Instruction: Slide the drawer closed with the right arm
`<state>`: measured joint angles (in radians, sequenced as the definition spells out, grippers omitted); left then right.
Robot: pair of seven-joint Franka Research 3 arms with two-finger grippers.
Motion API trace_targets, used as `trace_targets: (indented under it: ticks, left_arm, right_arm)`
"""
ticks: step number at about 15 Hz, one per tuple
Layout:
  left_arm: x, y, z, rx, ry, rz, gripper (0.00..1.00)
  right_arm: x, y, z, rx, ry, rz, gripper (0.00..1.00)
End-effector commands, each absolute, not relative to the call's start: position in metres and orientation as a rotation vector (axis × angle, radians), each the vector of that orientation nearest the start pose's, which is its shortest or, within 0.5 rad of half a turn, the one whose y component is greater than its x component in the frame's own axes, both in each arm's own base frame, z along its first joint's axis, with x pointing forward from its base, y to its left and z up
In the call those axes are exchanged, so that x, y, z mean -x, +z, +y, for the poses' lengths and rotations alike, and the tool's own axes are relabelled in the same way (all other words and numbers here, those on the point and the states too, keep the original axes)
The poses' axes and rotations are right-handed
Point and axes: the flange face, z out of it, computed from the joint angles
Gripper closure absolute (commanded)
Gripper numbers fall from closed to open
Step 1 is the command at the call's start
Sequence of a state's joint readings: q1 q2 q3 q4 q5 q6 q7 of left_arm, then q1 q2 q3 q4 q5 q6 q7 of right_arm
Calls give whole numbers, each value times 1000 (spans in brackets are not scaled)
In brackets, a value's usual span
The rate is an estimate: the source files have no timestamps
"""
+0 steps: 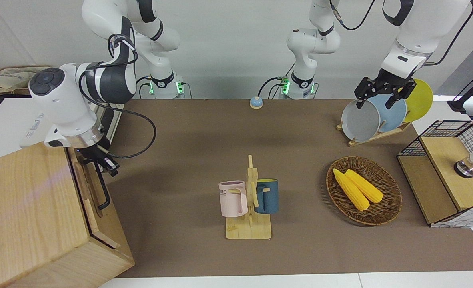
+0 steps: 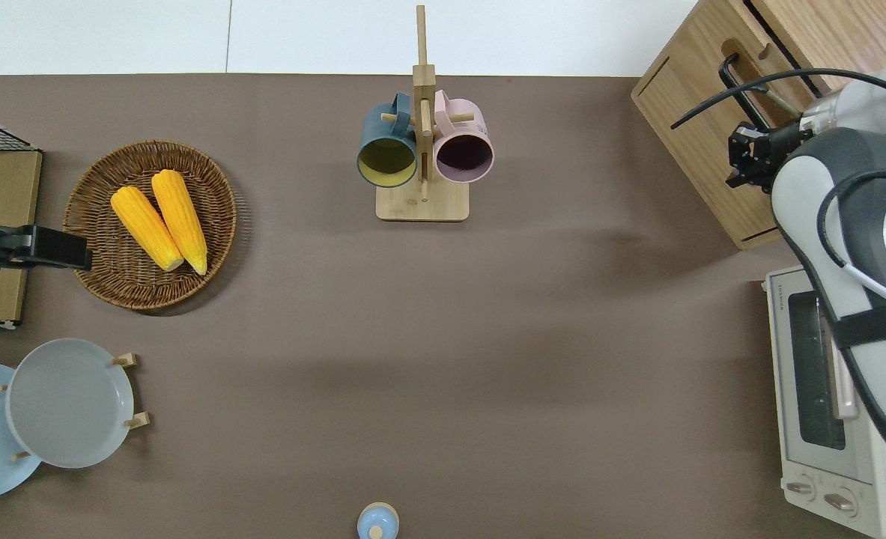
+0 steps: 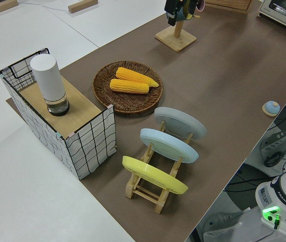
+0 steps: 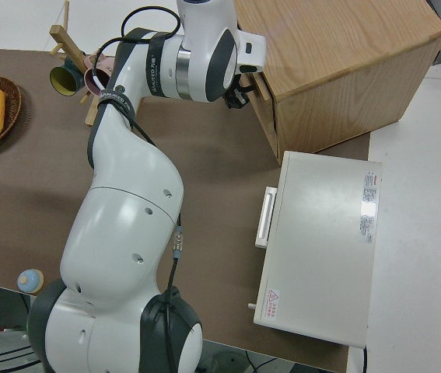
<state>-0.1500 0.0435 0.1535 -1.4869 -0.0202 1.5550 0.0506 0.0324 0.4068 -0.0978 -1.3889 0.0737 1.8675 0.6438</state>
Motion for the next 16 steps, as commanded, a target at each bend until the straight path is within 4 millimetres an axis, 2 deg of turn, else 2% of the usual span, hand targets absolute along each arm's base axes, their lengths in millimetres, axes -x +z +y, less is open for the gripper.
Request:
trace_targets:
  ticks: [1, 4, 6, 8, 14, 16]
  left_arm:
    - [-571, 641, -2, 3139, -52, 88, 2]
    - [-571, 641, -2, 3137, -52, 88, 2]
    - [-571, 641, -2, 3137, -52, 88, 5]
    - [-571, 641, -2, 3139, -52, 88, 2]
    - [-571, 641, -2, 3137, -52, 88, 5]
    - [-571, 641, -2, 3137, -52, 88, 5]
  right_arm:
    - [-689, 490, -17, 2880, -109, 1055, 970]
    - [-684, 496, 16, 2879, -76, 1064, 1000]
    - [-679, 498, 47, 2910, -38, 1003, 1000]
    - [-670, 506, 61, 2935, -7, 969, 1000]
    - [-645, 544, 75, 2982, 25, 889, 1000]
    - [-635, 558, 72, 3050, 6, 806, 1000]
